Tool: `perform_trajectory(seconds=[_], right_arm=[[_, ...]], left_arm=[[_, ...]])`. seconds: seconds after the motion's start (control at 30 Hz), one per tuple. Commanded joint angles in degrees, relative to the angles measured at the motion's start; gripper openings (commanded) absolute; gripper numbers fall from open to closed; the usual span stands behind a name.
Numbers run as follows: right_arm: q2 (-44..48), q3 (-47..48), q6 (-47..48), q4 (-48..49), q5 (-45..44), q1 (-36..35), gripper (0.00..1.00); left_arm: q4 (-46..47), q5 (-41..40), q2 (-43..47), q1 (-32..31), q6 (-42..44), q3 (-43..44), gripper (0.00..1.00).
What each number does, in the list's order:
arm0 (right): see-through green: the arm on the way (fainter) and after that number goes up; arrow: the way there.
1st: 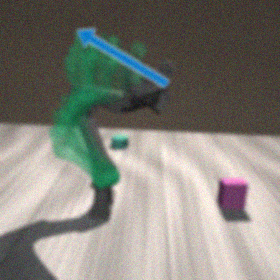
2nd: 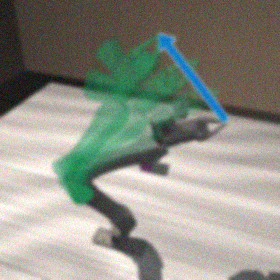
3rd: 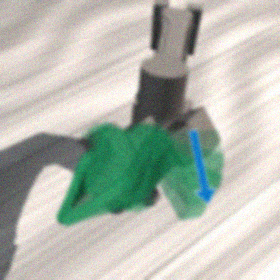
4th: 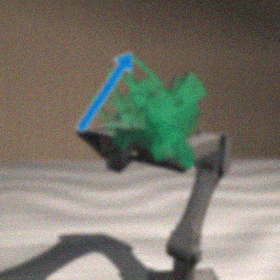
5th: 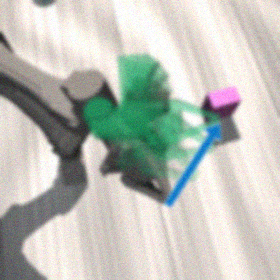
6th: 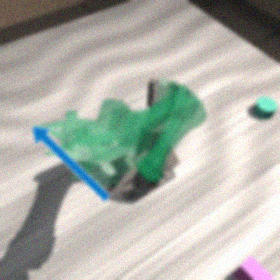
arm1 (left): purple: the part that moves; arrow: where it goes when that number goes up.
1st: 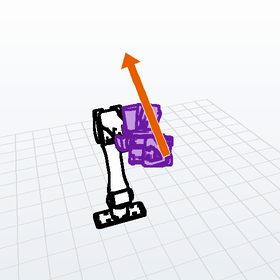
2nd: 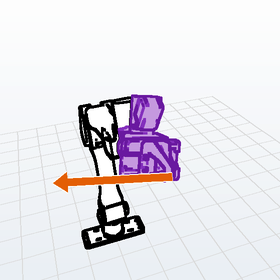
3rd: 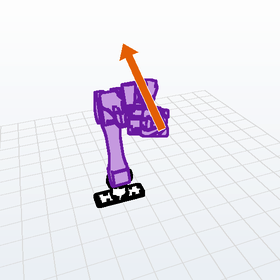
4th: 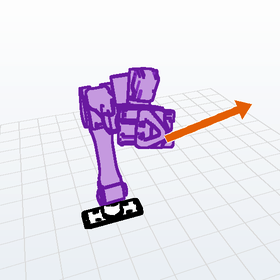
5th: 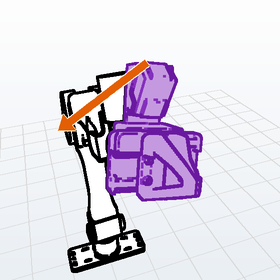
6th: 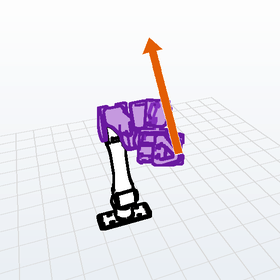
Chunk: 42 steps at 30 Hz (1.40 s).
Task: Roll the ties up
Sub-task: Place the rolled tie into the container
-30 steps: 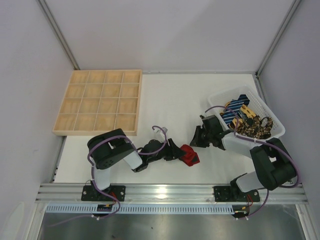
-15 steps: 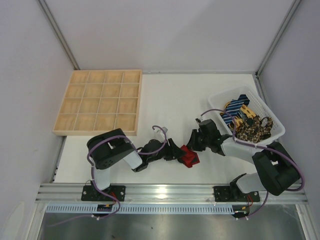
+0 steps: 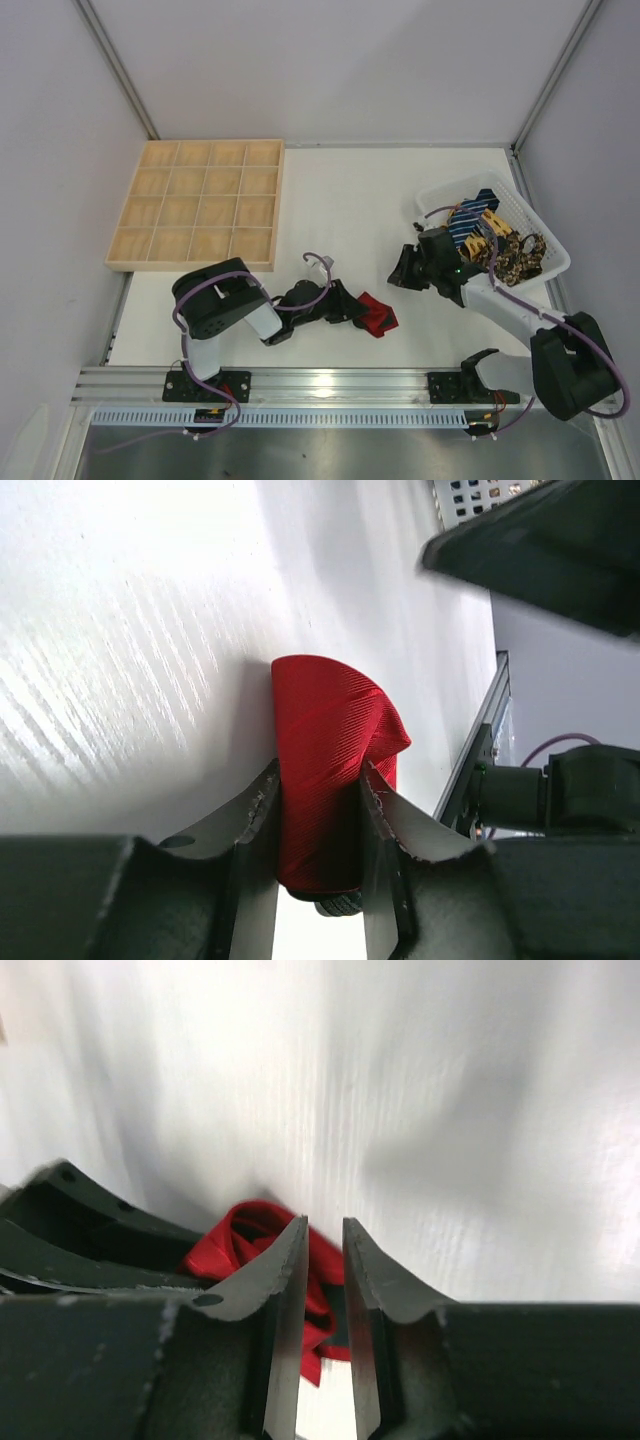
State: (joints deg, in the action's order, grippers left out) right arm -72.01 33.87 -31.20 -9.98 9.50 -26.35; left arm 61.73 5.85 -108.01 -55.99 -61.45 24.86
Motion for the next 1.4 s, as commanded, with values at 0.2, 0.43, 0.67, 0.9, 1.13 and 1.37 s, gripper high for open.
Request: perform_trajectory(seconds=[0.2, 0.43, 0.67, 0.9, 1.13, 1.37], right_arm=[[10.8, -2.2, -0.5, -8.1, 3.9, 2.9, 0.25], [15.4, -5.7, -0.2, -9.6, 3.5, 2.8, 0.25], [17.6, -4.0, 0.6, -11.6, 3.4, 2.9, 0.25], [20.4, -3.5, 0.5, -12.6, 5.0, 2.9, 0.24], [22.3, -3.2, 1.4, -13.3, 6.8, 2.7, 0.24], [23.1, -2.8, 2.7, -13.4, 8.3, 2.5, 0.23]], left_arm=[[-8.5, 2.3, -1.1, 0.2, 4.1, -4.6, 0.07], [-15.1, 0.7, 5.2, 0.2, 9.2, -3.6, 0.00], [-37.5, -5.8, 20.0, 0.5, 16.6, 1.9, 0.00], [-54.4, -8.5, 30.0, 5.5, 19.6, 7.4, 0.00], [-63.5, -8.7, 35.6, 15.6, 26.1, 11.0, 0.00], [-65.7, -7.3, 36.1, 26.1, 30.9, 14.1, 0.00]])
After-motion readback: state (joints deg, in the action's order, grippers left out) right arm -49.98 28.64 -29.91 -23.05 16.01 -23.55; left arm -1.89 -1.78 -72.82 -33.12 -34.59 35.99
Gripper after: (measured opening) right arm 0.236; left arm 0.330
